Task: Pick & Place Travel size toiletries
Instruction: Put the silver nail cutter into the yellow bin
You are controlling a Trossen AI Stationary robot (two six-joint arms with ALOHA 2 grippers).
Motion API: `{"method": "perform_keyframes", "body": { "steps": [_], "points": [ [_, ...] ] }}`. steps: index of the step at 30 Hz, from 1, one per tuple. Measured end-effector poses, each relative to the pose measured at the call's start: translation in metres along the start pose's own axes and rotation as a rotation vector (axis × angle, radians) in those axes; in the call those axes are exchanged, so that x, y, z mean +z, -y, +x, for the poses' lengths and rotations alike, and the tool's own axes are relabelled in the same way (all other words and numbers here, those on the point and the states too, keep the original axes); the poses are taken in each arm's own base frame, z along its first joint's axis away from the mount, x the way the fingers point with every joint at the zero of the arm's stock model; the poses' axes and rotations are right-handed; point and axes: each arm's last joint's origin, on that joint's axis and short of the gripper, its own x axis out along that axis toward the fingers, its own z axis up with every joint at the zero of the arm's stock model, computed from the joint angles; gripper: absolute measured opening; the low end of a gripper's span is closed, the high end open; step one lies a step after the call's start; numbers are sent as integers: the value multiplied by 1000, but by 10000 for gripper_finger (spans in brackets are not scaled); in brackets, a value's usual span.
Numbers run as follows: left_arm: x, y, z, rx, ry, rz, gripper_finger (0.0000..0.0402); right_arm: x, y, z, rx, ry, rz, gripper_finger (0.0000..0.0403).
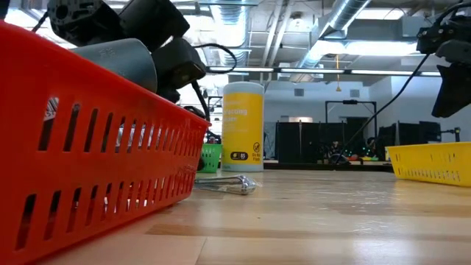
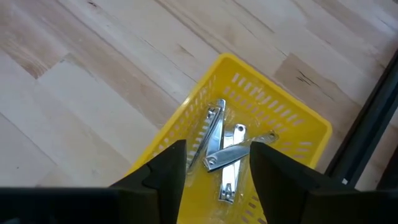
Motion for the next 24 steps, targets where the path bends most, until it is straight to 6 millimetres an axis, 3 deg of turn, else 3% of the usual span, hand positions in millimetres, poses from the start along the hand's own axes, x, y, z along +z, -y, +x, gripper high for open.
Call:
{"method": "perform_keyframes", "body": {
  "steps": [24],
  "points": [
    [-7, 0, 14, -11, -37, 2, 97, 0, -1, 0, 8, 0, 1, 159]
  ]
}}
